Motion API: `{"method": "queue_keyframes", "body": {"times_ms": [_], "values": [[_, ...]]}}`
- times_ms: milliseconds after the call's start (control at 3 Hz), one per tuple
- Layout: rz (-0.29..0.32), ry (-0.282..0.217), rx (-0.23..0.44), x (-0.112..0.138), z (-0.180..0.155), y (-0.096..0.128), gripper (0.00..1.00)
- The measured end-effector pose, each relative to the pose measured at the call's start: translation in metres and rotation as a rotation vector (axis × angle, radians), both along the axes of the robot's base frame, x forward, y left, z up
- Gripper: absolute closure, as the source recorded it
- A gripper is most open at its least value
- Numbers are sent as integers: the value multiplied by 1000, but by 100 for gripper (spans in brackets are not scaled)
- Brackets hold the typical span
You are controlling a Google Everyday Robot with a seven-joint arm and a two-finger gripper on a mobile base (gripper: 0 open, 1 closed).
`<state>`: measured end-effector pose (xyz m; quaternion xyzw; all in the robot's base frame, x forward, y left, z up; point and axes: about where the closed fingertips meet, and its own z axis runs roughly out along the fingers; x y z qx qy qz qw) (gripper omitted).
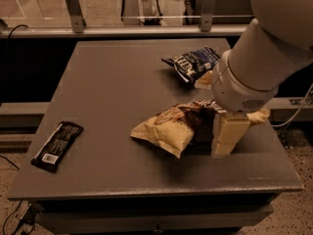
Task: Move brown chip bag near rxbar chocolate
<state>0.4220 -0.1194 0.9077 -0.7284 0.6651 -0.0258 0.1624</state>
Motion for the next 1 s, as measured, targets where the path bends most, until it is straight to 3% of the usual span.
{"method": "queue_keyframes", "body": {"times_ms": [1000], "values": [[5,-10,-3,-2,4,3,88]]}}
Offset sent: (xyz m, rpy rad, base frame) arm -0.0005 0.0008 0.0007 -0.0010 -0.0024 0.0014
